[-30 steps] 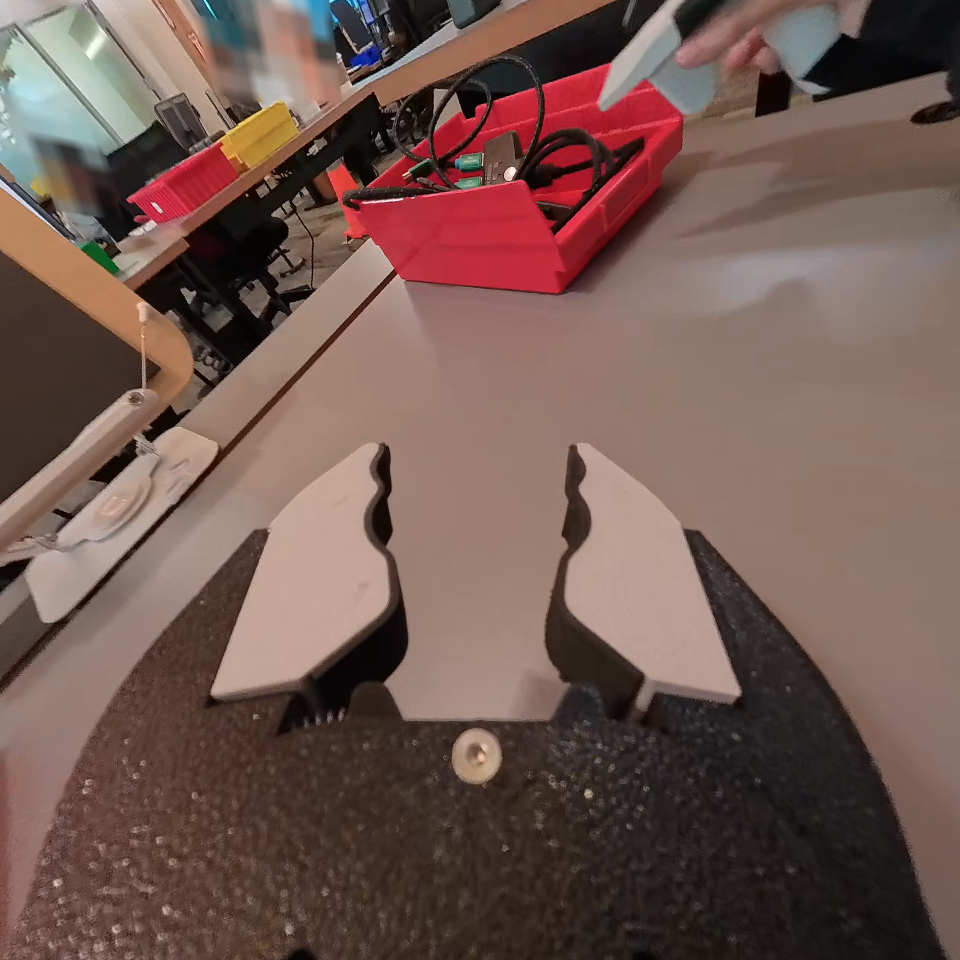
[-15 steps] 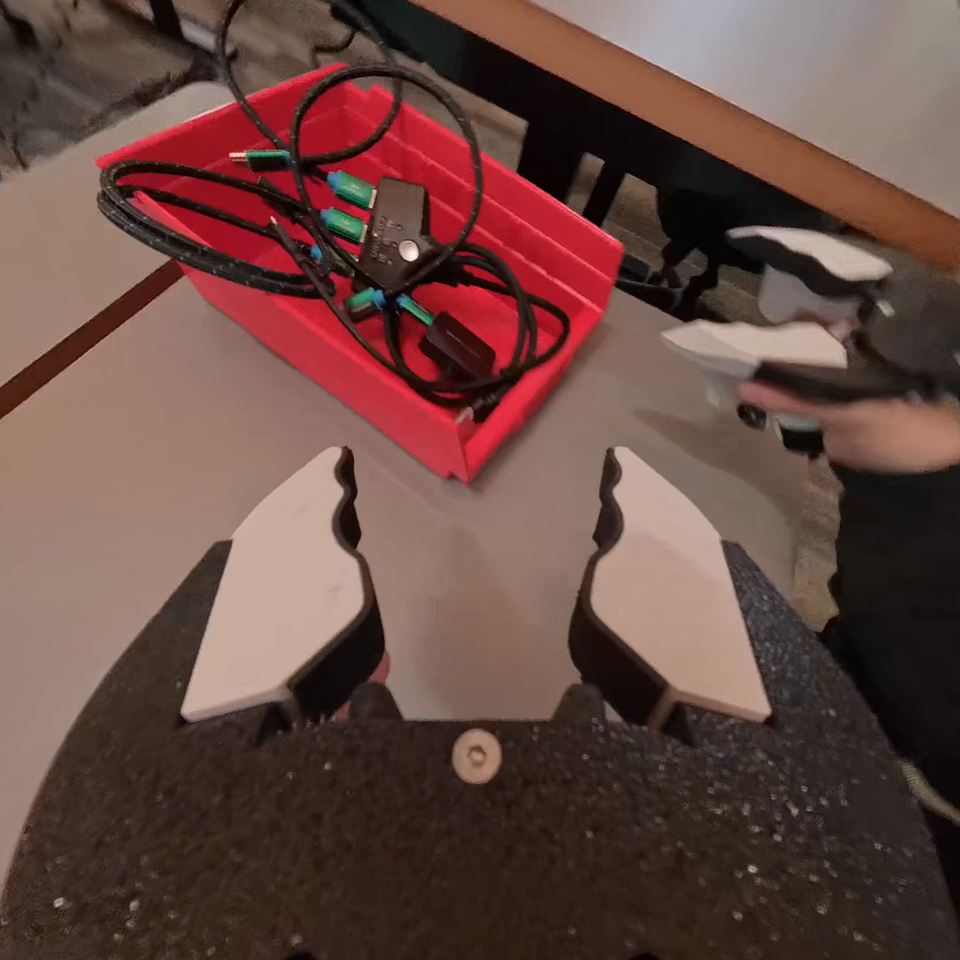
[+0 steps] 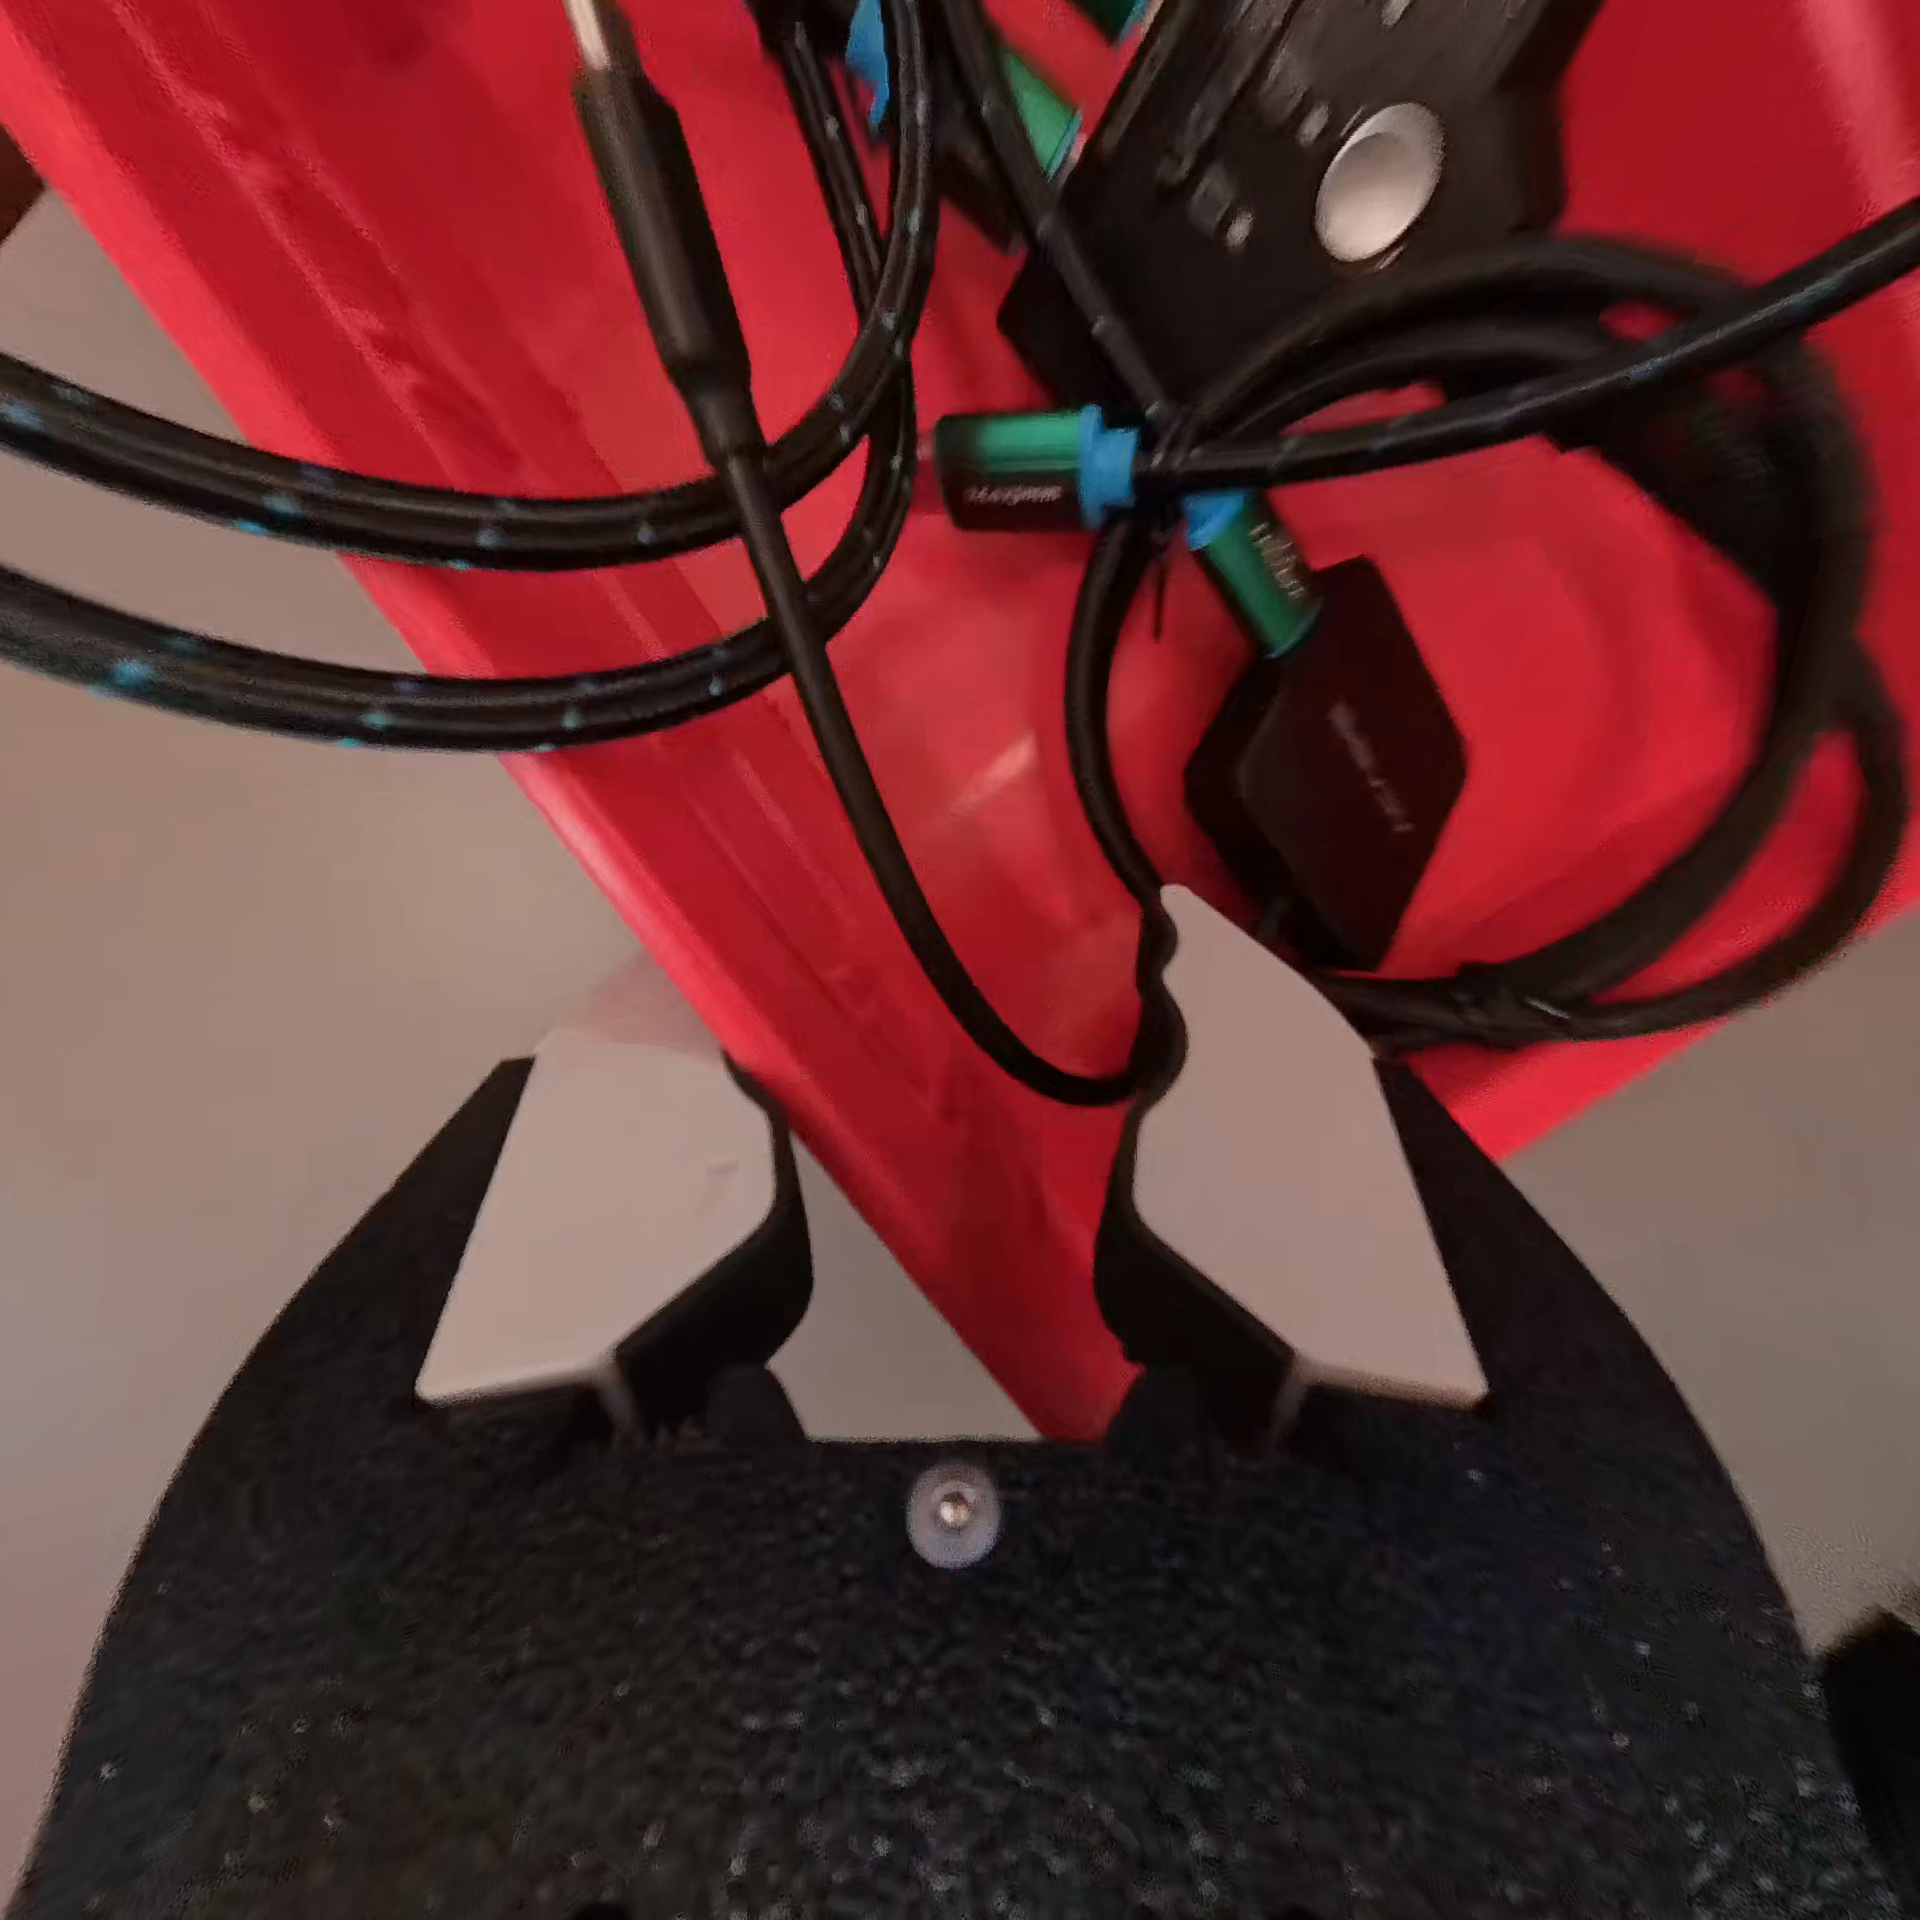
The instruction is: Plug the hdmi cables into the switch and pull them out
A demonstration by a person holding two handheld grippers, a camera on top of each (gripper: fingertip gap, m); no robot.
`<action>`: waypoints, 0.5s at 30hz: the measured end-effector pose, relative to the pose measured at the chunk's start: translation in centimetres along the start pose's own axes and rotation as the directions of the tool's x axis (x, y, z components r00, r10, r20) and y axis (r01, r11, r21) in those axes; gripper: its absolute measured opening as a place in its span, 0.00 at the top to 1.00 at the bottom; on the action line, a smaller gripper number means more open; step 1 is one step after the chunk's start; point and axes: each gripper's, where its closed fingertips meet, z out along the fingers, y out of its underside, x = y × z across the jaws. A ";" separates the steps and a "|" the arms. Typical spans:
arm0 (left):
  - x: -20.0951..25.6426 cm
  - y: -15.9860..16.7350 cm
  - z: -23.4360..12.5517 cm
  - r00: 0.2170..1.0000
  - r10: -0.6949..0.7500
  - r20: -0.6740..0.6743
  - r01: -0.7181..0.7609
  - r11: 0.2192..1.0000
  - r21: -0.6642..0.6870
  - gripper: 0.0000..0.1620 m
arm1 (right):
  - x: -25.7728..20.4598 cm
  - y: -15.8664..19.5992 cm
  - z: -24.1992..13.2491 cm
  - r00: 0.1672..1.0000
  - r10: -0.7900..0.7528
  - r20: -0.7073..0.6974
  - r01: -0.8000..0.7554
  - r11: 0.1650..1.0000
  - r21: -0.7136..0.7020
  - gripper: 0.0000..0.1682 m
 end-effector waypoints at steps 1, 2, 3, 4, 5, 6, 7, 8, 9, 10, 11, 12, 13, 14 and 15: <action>-0.9 0.1 0.5 0.997 0.020 0.080 -0.020 1.000 -0.003 0.64 | 0.0 -0.1 0.0 1.000 0.001 -0.001 -0.001 1.000 0.001 0.82; -1.9 -0.3 0.7 0.984 0.068 0.166 -0.071 0.997 0.015 0.66 | -0.2 -0.2 0.0 1.000 -0.004 0.007 0.004 1.000 0.005 0.83; -2.7 -0.6 0.8 0.969 0.097 0.228 -0.106 0.994 0.029 0.67 | -0.5 -0.4 0.0 1.000 -0.009 0.014 0.009 1.000 0.008 0.83; -3.3 -0.9 0.8 0.962 0.084 0.261 -0.101 0.993 0.053 0.74 | -0.7 -0.5 0.0 1.000 -0.015 0.019 0.015 1.000 0.009 0.83; -3.4 -1.1 0.7 0.971 0.041 0.237 -0.065 0.993 0.094 0.83 | -1.1 -0.6 0.0 0.999 -0.025 0.026 0.025 1.000 0.008 0.83; -3.5 -1.3 0.6 0.984 -0.028 0.176 0.001 0.988 0.152 0.93 | -1.4 -0.7 -0.1 0.999 -0.041 0.034 0.041 0.999 0.003 0.83; -3.7 -1.2 0.5 0.991 -0.059 0.117 0.036 0.982 0.183 0.93 | -1.6 -0.8 -0.1 0.998 -0.059 0.037 0.059 0.998 -0.002 0.83; -4.1 -0.7 0.4 0.995 -0.053 0.086 0.036 0.981 0.189 0.94 | -1.9 -0.9 -0.1 0.997 -0.073 0.037 0.073 0.997 -0.005 0.82; -4.6 0.0 0.1 0.996 -0.030 0.080 0.014 0.982 0.188 0.94 | -2.1 -1.1 -0.1 0.996 -0.082 0.040 0.082 0.997 -0.003 0.82; -5.2 0.8 -0.3 0.996 0.006 0.086 -0.022 0.982 0.187 0.94 | -2.5 -1.2 -0.1 0.995 -0.087 0.048 0.087 0.996 0.001 0.82; -5.8 1.8 -0.8 0.996 0.030 0.083 -0.045 0.982 0.185 0.93 | -2.8 -1.4 -0.1 0.995 -0.086 0.060 0.086 0.996 0.005 0.82; -6.4 3.2 -1.4 0.996 0.043 0.073 -0.055 0.981 0.186 0.93 | -3.3 -1.6 -0.1 0.994 -0.084 0.072 0.084 0.996 0.009 0.82; -7.1 4.7 -2.0 0.997 0.052 0.062 -0.063 0.979 0.193 0.93 | -3.7 -1.8 -0.1 0.993 -0.086 0.082 0.086 0.996 0.012 0.82; -7.9 6.4 -2.7 0.997 0.059 0.053 -0.069 0.976 0.207 0.93 | -4.2 -2.0 -0.1 0.991 -0.095 0.090 0.094 0.995 0.013 0.82; -8.7 8.4 -3.5 0.997 0.060 0.044 -0.069 0.973 0.219 0.93 | -4.8 -2.2 0.0 0.989 -0.110 0.098 0.109 0.994 0.014 0.82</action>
